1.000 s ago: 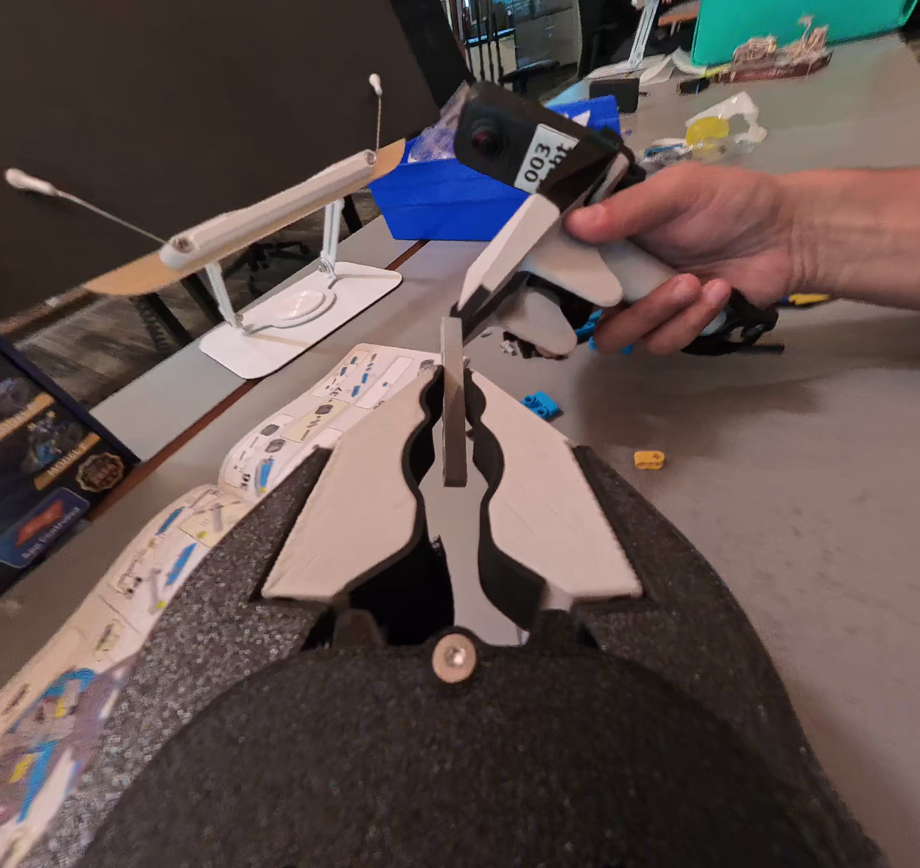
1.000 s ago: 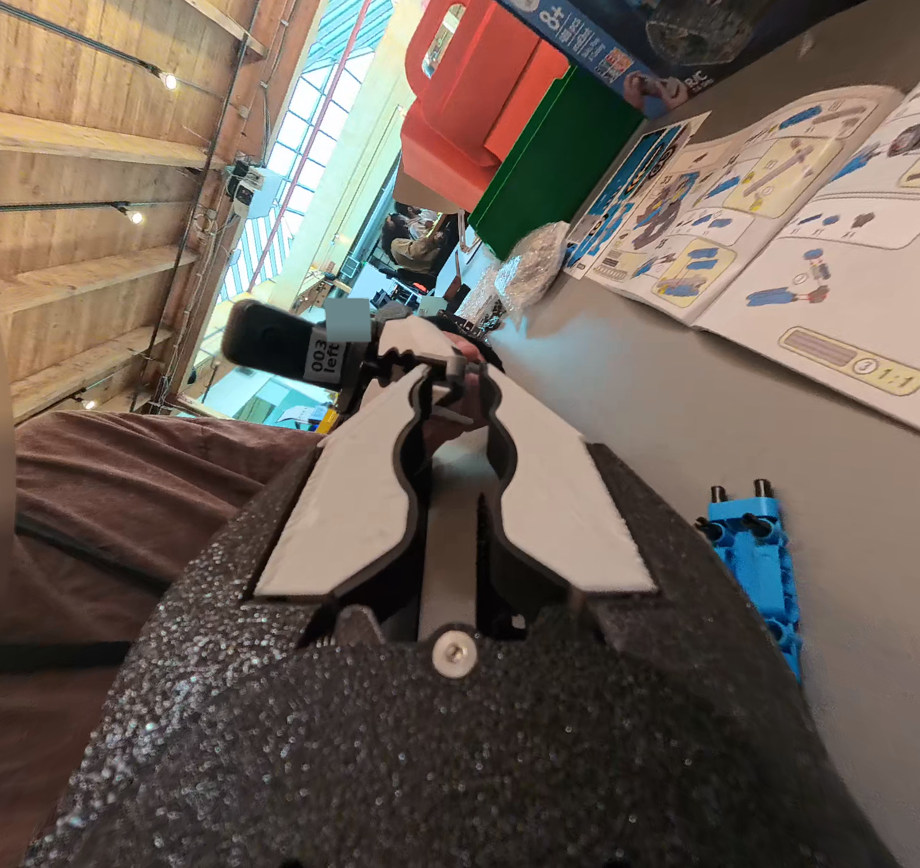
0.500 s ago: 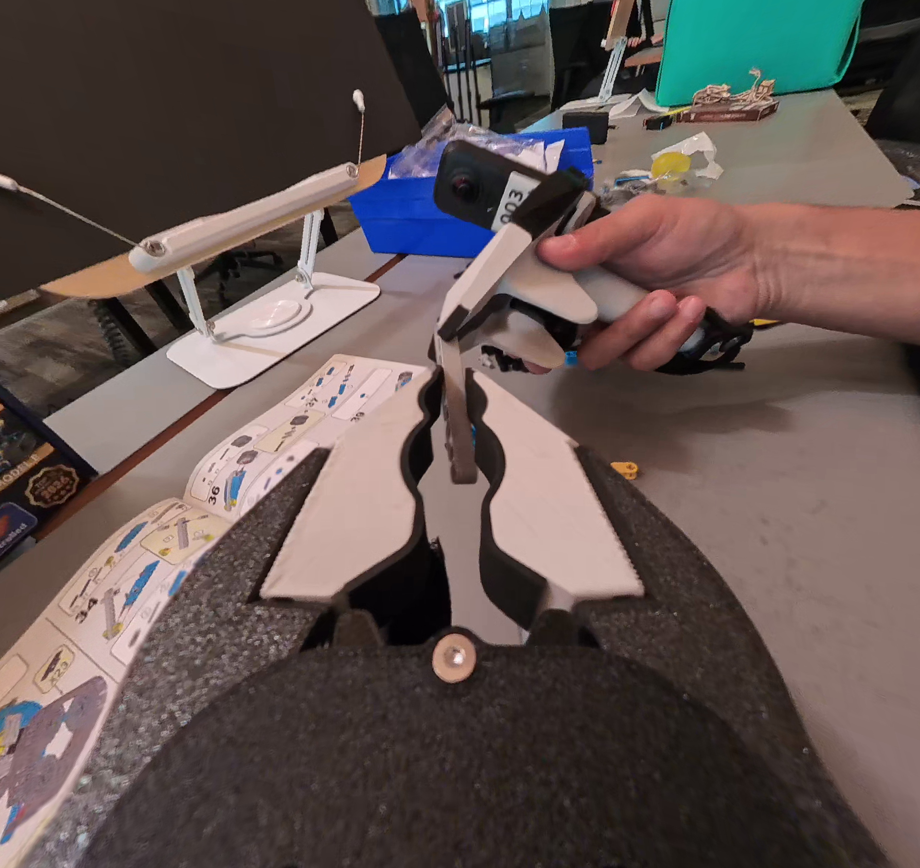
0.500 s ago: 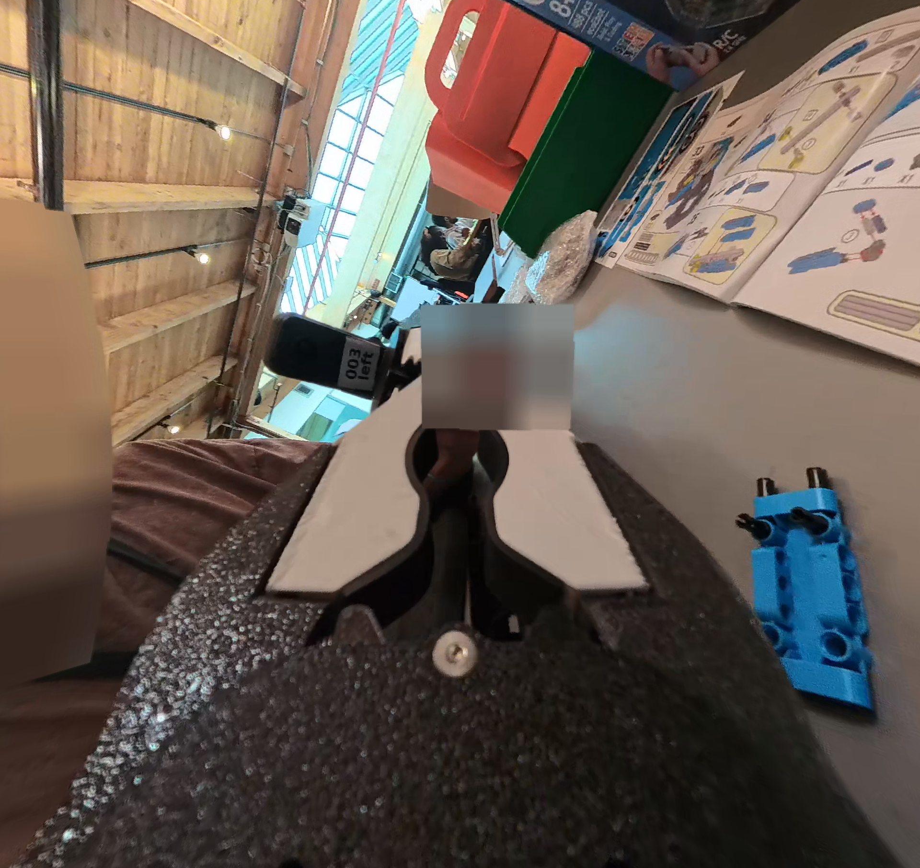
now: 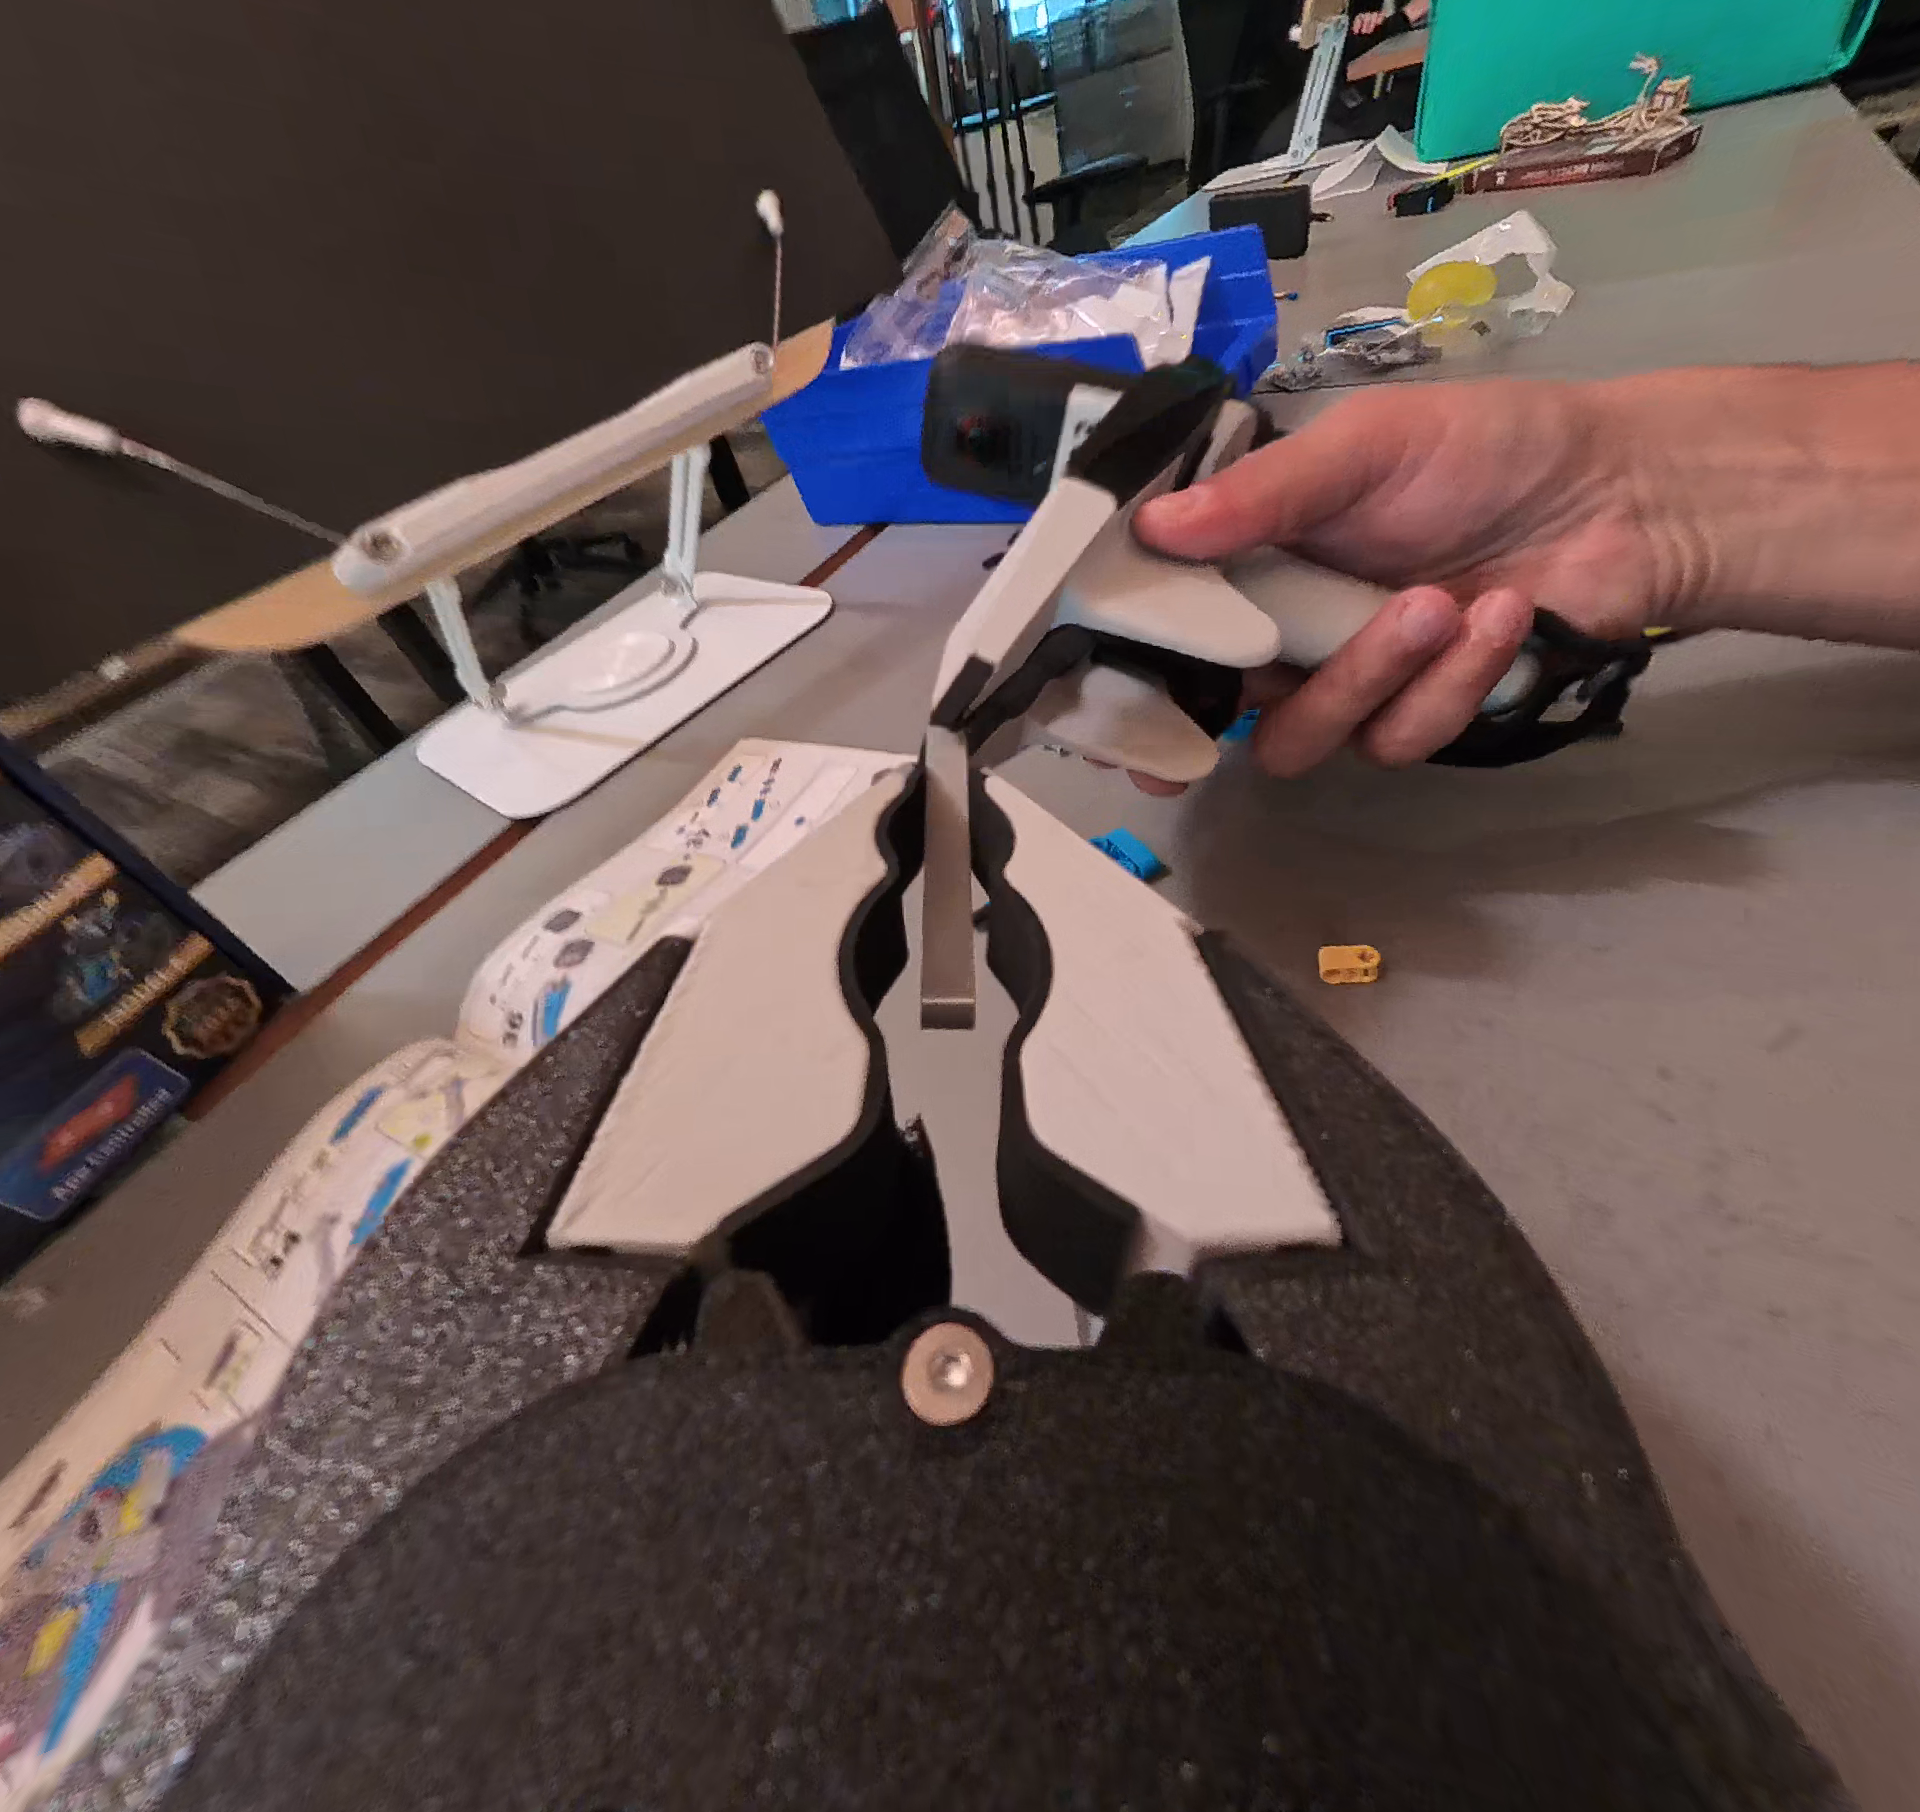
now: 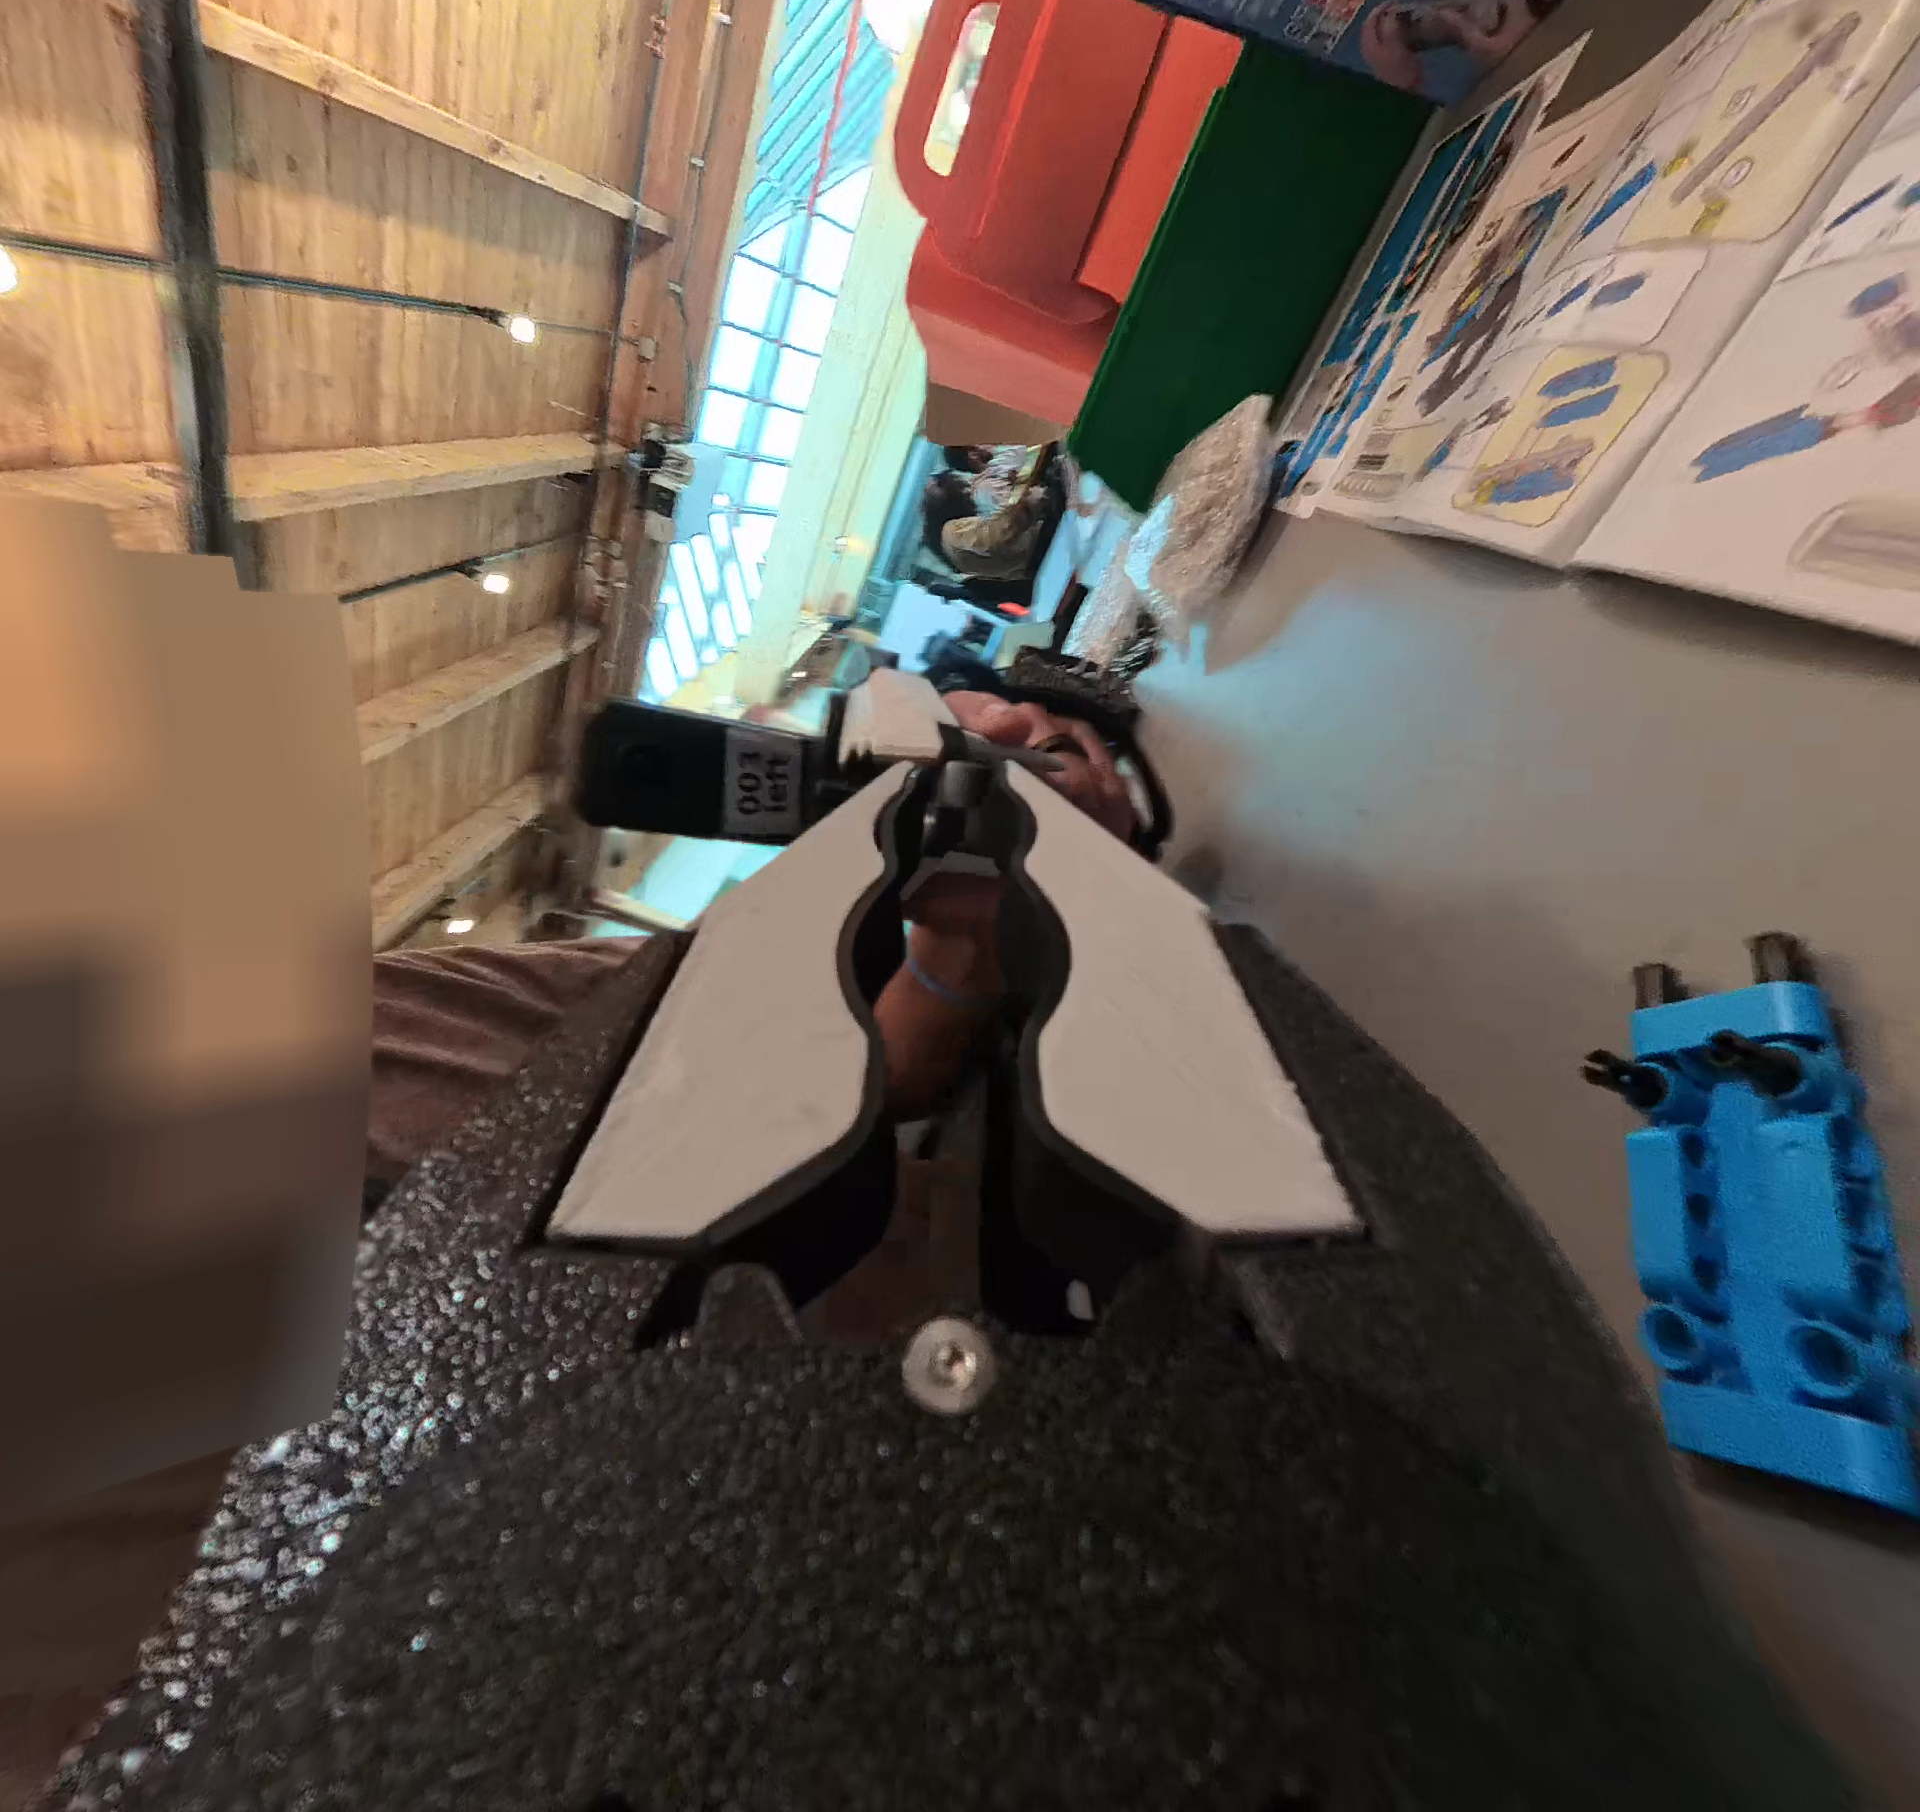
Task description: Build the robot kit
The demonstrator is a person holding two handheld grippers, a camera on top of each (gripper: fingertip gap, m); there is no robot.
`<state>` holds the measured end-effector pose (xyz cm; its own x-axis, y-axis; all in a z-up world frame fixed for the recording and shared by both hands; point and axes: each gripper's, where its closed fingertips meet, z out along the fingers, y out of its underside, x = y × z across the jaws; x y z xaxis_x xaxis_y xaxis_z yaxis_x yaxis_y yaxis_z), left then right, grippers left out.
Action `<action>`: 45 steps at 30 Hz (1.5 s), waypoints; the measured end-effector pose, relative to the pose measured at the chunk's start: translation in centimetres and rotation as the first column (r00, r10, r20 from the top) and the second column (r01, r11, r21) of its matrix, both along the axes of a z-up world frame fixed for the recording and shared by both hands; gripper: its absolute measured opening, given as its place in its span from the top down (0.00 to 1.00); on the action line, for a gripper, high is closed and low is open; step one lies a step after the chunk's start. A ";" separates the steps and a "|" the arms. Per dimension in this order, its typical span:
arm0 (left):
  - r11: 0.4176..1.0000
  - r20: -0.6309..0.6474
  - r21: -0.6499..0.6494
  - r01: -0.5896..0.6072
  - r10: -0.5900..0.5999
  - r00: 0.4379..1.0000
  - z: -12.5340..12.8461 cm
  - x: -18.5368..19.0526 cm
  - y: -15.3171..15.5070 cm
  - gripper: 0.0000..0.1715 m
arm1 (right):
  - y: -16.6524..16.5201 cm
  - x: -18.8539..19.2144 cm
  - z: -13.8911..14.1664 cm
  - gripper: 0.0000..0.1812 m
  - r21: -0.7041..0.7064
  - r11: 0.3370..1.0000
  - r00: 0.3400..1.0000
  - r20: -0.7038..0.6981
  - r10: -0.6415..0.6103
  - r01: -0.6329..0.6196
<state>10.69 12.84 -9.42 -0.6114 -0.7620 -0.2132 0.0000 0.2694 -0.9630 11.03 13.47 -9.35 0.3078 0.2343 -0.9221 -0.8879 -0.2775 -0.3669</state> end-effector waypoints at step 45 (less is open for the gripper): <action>0.931 -0.586 -0.327 -0.163 -0.065 0.808 -5.9 1.5 4.0 0.96 | -3.6 -9.6 -11.6 0.95 -0.649 0.752 0.078 0.749 0.658 -0.115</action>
<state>12.22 16.85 -15.36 -0.4910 -0.7463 0.4495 -0.5891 -0.0957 -0.8024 1.38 9.83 -20.90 0.9102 0.4115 -0.0459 0.3257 -0.7801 -0.5342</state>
